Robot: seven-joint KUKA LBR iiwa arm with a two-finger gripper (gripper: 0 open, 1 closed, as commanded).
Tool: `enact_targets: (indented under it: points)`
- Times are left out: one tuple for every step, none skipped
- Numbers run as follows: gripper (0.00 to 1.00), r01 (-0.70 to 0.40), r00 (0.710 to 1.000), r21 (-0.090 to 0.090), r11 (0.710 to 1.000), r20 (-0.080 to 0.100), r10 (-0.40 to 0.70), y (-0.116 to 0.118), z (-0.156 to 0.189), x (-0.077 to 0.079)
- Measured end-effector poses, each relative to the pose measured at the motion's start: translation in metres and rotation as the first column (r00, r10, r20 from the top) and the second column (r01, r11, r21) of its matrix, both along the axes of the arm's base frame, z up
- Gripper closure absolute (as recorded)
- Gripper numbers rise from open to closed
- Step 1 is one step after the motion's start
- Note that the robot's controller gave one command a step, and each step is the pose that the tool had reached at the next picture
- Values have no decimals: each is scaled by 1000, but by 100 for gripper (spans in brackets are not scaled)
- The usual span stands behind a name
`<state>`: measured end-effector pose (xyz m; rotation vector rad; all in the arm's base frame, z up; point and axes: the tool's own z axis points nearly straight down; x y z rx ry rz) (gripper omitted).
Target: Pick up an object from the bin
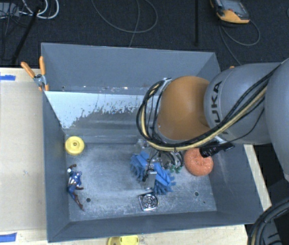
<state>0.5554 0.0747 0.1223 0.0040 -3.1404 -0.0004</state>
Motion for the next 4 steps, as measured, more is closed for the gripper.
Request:
enact_targets:
  points:
    - [0, 59, 998, 1, 998, 3, -59, -11, -12, 17]
    - [100, 126, 992, 0, 992, 0, -126, -44, -53, 17]
    - [100, 128, 992, 0, 992, 0, -128, -44, -53, 17]
    - [100, 85, 996, 0, 996, 7, -85, -50, 140, -8]
